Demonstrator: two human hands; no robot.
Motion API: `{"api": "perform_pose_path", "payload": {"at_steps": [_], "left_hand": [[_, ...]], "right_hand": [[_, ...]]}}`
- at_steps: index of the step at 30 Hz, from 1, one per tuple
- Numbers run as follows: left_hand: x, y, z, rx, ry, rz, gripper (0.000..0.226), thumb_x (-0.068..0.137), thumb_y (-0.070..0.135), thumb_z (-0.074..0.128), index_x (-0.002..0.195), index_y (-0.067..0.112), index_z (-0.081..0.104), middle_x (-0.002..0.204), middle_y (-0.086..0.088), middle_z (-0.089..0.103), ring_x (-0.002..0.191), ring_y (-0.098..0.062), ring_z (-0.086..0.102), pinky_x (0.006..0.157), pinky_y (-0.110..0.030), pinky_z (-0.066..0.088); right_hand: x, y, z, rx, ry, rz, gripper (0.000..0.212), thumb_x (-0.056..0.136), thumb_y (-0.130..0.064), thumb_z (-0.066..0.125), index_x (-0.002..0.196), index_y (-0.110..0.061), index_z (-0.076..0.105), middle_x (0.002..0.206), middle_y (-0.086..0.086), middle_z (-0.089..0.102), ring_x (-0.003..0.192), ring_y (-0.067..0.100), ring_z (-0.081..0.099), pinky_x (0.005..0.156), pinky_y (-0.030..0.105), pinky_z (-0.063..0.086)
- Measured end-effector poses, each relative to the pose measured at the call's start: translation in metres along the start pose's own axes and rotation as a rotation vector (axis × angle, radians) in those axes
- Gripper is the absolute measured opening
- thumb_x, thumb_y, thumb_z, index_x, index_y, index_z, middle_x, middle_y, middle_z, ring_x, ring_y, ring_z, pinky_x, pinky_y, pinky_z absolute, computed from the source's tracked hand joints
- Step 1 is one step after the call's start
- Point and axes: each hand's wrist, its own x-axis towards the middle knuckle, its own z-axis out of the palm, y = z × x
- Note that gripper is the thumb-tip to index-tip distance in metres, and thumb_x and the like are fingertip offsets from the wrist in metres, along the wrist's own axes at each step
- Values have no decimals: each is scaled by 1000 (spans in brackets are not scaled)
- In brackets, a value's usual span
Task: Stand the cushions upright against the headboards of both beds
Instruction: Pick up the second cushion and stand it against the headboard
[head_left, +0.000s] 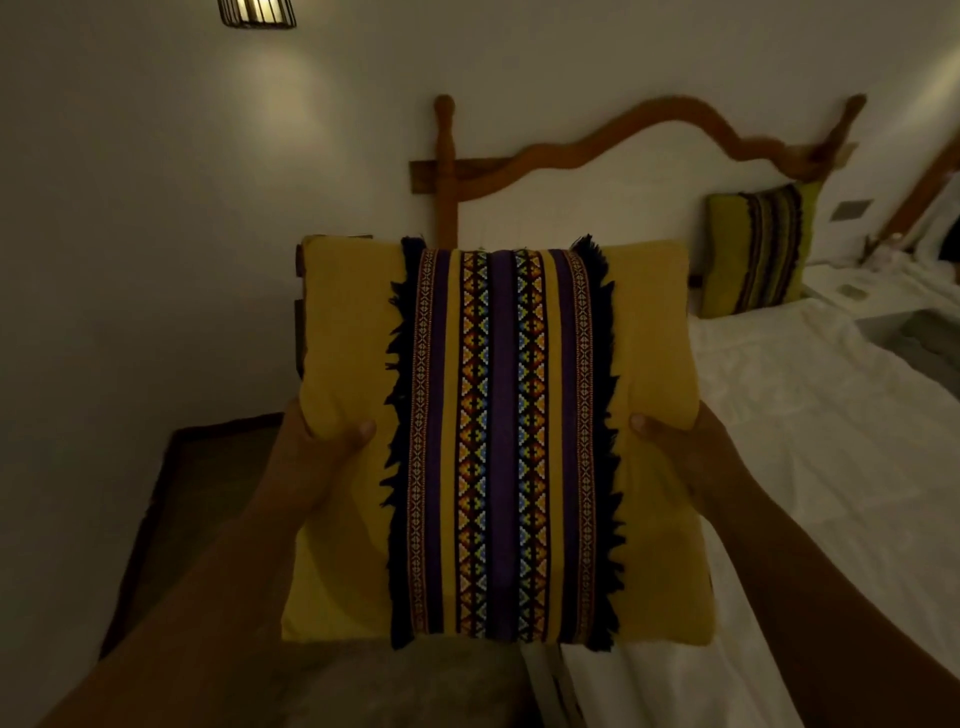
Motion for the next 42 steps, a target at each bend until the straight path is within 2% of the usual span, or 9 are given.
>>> {"api": "perform_pose_path", "payload": {"at_steps": [5,8,11,17,21,24,27,35,42], "left_hand": [[62,2,19,-17,-18,-7,82,71,52,81,140,41,37,107,24,58,93,-2,61,63,-25,53],[111,5,41,-32,-43,-6,78,72,47,82,139,36,45,123,9,64,106,-17,67,84,-47,59],[162,12,69,-17,-16,-33,91,69,47,83,147,32,37,136,-1,58,117,-28,61,96,-58,51],[258,33,132,-21,17,-50,91,66,47,80,145,33,37,133,1,57,106,-20,61,79,-40,53],[301,44,164,-35,-18,-61,88,72,40,80,147,29,35,138,-4,55,121,-30,58,97,-59,49],[330,48,183,-40,-34,-76,89,74,39,82,148,27,34,141,-8,53,125,-33,56,101,-63,46],[358,48,201,-61,-48,-87,88,75,37,81,148,29,34,141,-6,54,123,-31,57,101,-61,47],[444,39,250,-101,-72,-123,82,76,32,80,144,28,35,126,4,54,99,-9,59,74,-30,51],[550,22,308,-60,-53,-220,90,78,31,82,150,19,30,145,-10,48,125,-33,53,100,-59,47]], "right_hand": [[73,6,13,-3,-3,0,57,63,-37,88,115,-37,66,107,-5,76,94,19,74,72,39,62],[130,12,16,11,1,7,66,61,-40,88,123,-35,64,113,-2,74,98,23,73,77,45,61],[191,10,15,5,-17,8,57,62,-41,87,114,-42,66,108,-4,76,93,20,75,68,39,62],[302,-7,-1,-8,-13,16,65,69,-35,87,128,-32,61,114,-2,73,97,21,73,68,36,60],[352,-18,-12,-75,-16,-11,56,73,-35,85,125,-34,61,112,-4,73,95,18,74,67,34,61],[384,-22,-19,-95,-8,-5,69,67,-42,85,129,-30,58,114,-1,72,93,18,74,67,37,62],[412,-24,-23,-127,5,0,64,70,-43,85,127,-34,56,114,-3,70,91,16,73,59,28,59],[507,-18,-27,-189,7,70,76,67,-45,85,134,-25,53,122,7,68,106,32,68,84,56,58],[637,0,-16,-228,-14,182,72,77,-28,80,140,-17,49,127,13,64,111,36,65,93,62,53]]}}
